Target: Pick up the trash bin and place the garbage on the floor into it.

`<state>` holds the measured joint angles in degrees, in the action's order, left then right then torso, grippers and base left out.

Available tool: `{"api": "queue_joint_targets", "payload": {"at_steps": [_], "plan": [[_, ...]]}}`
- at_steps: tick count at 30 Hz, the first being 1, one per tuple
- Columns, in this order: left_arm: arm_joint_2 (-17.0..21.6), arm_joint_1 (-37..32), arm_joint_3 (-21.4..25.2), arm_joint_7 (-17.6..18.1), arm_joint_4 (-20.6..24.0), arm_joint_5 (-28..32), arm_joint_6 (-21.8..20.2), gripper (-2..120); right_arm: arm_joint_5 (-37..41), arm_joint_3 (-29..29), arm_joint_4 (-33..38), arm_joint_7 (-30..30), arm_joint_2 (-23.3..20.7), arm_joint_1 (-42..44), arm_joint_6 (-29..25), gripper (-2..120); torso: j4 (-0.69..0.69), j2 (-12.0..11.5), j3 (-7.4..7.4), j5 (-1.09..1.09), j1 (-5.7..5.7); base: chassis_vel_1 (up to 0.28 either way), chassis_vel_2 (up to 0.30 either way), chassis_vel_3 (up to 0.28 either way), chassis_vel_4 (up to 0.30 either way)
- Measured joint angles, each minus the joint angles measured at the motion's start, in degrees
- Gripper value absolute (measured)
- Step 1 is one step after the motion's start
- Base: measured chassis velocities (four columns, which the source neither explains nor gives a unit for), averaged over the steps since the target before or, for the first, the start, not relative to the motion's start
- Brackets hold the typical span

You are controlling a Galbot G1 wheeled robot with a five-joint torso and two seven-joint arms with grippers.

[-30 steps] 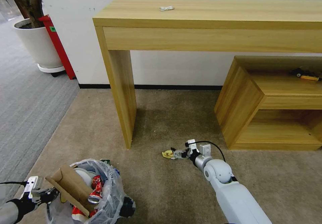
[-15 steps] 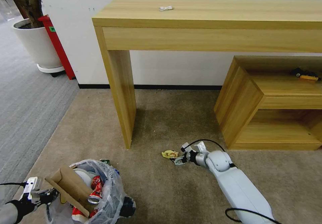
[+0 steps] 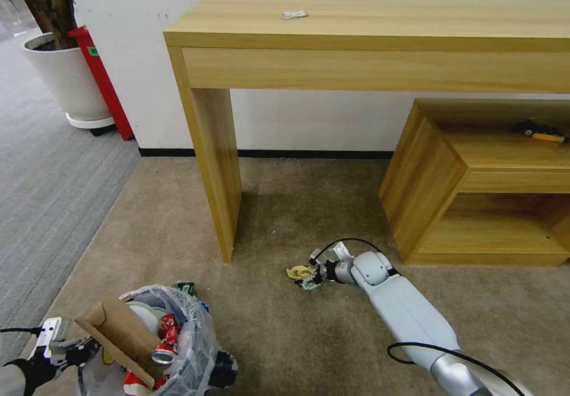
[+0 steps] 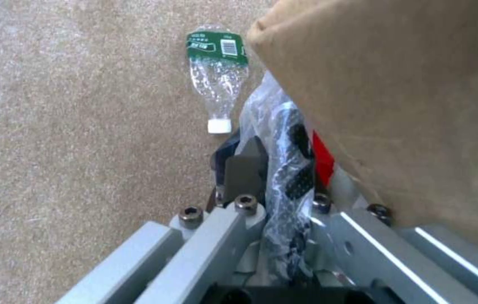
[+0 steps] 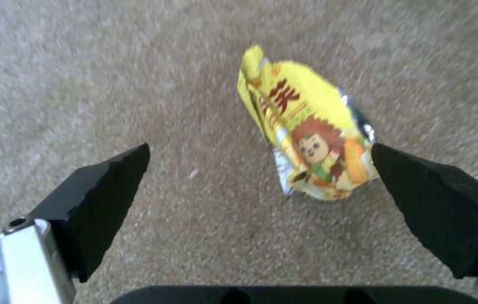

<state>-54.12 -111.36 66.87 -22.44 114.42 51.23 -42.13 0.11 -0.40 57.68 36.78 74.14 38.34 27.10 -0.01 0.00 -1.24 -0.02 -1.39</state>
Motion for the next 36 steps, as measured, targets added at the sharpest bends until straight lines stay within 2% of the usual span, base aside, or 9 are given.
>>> {"api": "queue_joint_targets", "payload": {"at_steps": [10, 17, 20, 25, 30, 36], "plan": [[-0.1, 0.0, -0.1, 0.0, 0.2, -0.1, 0.0, 0, -2.4, 0.0, -3.8, -1.0, 1.7, -1.0, -0.9, 96, 0.00, 0.0, 0.00, 0.00, 0.00, 0.000, 0.000, 0.000, 0.000], [0.2, 0.1, -0.2, 0.1, 0.4, -0.2, 0.0, 0, -4.2, 0.9, -7.8, -2.1, 3.6, -2.5, -3.3, 71, 0.00, 0.0, 0.00, 0.00, 0.00, 0.000, 0.000, 0.000, 0.000], [0.3, 0.1, -0.2, 0.1, 0.5, -0.2, 0.0, 0, -4.9, 1.1, -7.7, -2.4, 3.8, -2.8, -3.8, 69, 0.00, 0.0, 0.00, 0.00, 0.00, 0.000, 0.000, 0.000, 0.000], [0.1, 0.1, -0.2, 0.1, 0.6, -0.3, 0.0, 0, -7.8, 0.9, -7.5, -2.6, 4.0, -3.6, -4.6, 74, 0.00, 0.0, 0.00, -0.01, 0.00, 0.000, 0.000, 0.000, 0.000], [-0.2, 0.1, -0.3, 0.1, 0.9, -0.6, 0.0, 0, -13.1, 0.7, -12.1, -1.7, 5.2, -5.4, -7.4, 84, 0.00, 0.0, 0.00, 0.00, 0.00, 0.000, 0.000, 0.000, 0.000], [-0.3, 0.1, -0.3, 0.0, 1.2, -0.7, 0.0, 0, -13.8, 1.1, -16.0, -1.8, 6.7, -6.2, -9.7, 86, 0.00, 0.0, 0.00, 0.00, 0.00, 0.000, 0.000, 0.000, 0.000]]}}
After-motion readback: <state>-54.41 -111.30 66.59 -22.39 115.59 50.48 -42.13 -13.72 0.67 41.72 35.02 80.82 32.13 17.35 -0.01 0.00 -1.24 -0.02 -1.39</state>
